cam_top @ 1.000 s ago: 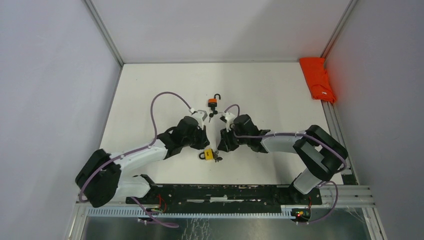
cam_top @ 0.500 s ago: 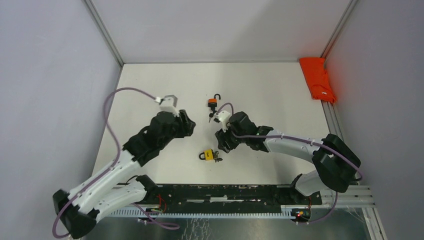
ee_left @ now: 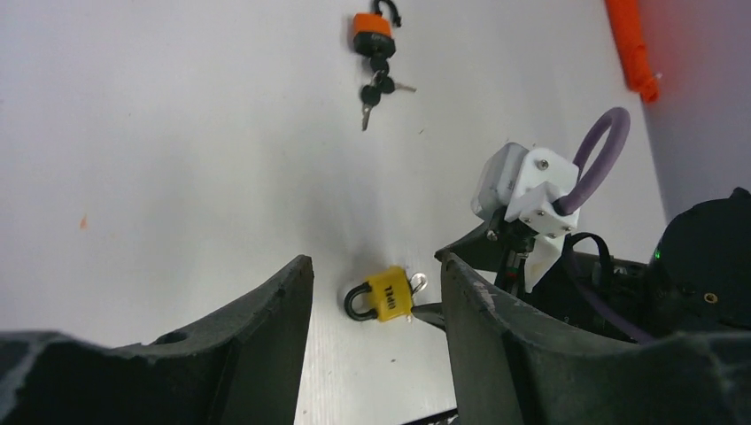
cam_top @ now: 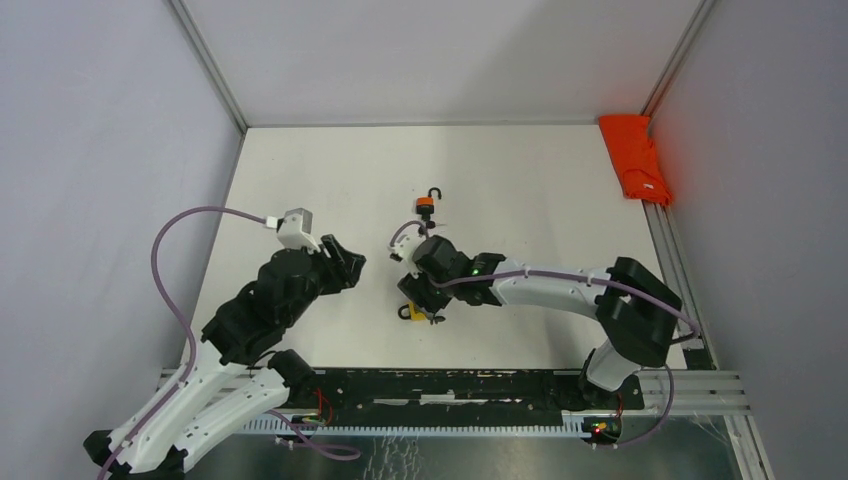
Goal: Unlock with the key
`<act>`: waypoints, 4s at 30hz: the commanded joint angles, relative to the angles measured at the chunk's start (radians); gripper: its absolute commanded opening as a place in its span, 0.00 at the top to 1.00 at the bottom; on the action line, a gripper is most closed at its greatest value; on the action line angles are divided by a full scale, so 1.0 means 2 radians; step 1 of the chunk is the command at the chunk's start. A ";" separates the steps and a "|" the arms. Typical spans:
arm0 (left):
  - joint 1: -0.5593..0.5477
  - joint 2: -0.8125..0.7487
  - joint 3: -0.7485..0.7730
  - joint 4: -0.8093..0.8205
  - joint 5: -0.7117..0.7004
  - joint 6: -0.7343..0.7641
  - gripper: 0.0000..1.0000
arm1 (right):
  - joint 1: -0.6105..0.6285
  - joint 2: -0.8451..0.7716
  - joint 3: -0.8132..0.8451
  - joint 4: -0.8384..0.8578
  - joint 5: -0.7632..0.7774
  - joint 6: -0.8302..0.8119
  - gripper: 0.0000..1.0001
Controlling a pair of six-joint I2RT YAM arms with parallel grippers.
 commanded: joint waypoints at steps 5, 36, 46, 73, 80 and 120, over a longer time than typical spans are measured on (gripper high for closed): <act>0.002 -0.021 0.008 -0.030 0.010 0.000 0.40 | 0.023 0.081 0.085 -0.037 0.051 0.037 0.38; 0.002 -0.049 -0.060 0.012 0.063 -0.015 0.39 | 0.050 0.135 0.052 -0.080 0.094 0.147 0.63; 0.002 -0.030 -0.099 0.061 0.098 -0.024 0.40 | 0.047 0.069 0.019 -0.082 0.160 0.162 1.00; 0.002 0.214 -0.037 0.301 0.443 0.040 0.53 | 0.045 -0.279 -0.130 0.080 0.130 0.039 1.00; 0.002 0.286 -0.004 0.321 0.510 0.053 0.51 | 0.045 -0.297 -0.126 0.076 0.091 0.002 1.00; 0.002 0.366 0.075 0.173 0.643 0.151 0.48 | 0.054 -0.340 -0.098 0.056 0.057 -0.035 1.00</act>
